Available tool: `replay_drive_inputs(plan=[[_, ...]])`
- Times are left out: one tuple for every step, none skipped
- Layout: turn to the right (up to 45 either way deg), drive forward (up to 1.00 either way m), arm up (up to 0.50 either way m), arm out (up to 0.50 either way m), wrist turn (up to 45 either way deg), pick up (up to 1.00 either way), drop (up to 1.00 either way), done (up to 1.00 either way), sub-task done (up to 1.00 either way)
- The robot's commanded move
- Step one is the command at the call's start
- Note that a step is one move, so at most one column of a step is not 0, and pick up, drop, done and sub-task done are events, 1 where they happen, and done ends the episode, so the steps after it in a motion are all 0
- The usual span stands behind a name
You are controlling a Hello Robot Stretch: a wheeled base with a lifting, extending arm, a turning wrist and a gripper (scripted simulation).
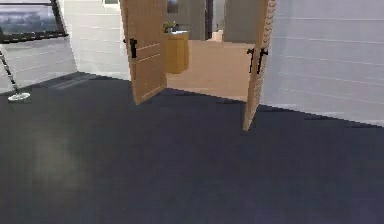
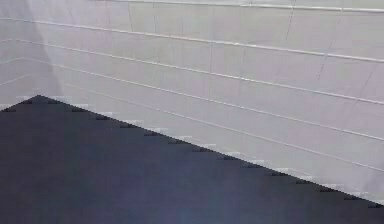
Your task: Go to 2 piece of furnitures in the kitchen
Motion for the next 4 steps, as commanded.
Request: replay_drive_inputs(plan=[[0.0,1.0,0.0,0.0,0.0,0.0,0.0,0.0,0.0],[0.0,1.0,0.0,0.0,0.0,0.0,0.0,0.0,0.0],[0.0,0.25,0.0,0.0,0.0,0.0,0.0,0.0,0.0],[24.0,0.0,0.0,0.0,0.0,0.0,0.0,0.0,0.0]])
